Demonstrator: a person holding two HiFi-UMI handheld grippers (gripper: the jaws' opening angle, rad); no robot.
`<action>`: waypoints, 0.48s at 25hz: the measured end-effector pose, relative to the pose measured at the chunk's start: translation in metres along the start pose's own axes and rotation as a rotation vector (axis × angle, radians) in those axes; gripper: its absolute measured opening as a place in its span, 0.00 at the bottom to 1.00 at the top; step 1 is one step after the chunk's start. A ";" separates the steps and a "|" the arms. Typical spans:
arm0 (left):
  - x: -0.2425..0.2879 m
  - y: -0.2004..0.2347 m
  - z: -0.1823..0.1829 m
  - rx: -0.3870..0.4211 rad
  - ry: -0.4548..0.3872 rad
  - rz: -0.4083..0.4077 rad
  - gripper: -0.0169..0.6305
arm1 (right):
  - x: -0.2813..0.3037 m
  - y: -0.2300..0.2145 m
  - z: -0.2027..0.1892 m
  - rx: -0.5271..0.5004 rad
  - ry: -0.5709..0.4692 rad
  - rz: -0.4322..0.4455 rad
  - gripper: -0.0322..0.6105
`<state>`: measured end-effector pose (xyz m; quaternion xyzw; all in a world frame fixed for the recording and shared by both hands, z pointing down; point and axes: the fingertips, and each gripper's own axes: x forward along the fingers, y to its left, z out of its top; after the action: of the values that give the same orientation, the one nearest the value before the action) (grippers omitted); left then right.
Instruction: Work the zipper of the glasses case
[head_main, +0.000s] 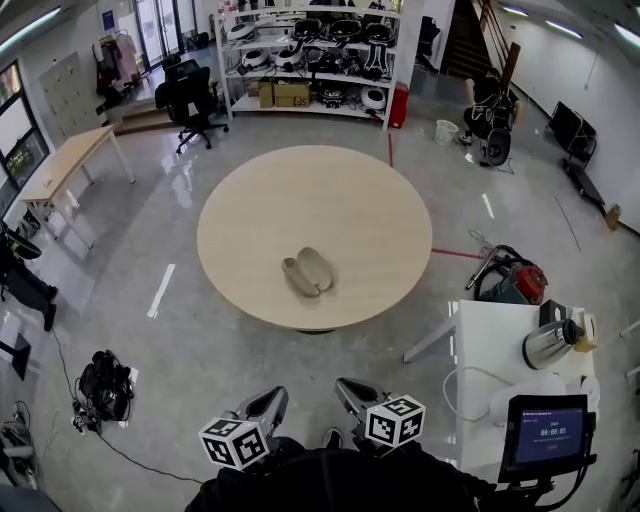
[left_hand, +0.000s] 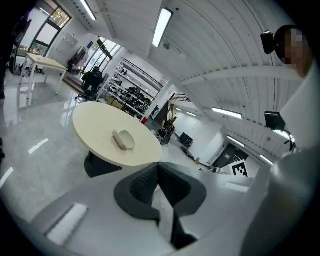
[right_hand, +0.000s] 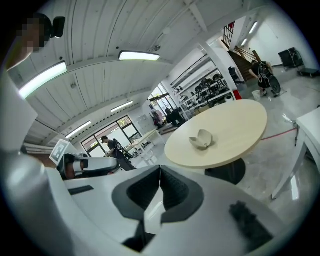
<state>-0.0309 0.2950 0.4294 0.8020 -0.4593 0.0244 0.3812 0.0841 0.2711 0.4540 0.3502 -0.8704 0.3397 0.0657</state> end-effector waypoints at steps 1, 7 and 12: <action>0.005 0.001 0.003 0.001 0.003 -0.003 0.04 | 0.001 -0.005 0.003 0.006 -0.004 -0.007 0.06; 0.043 0.019 0.022 -0.019 0.038 -0.033 0.04 | 0.020 -0.035 0.018 0.047 -0.007 -0.060 0.06; 0.082 0.041 0.058 -0.002 0.071 -0.105 0.04 | 0.049 -0.059 0.045 0.069 -0.039 -0.140 0.06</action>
<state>-0.0328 0.1873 0.4441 0.8232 -0.4028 0.0325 0.3989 0.0920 0.1838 0.4692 0.4189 -0.8327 0.3571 0.0603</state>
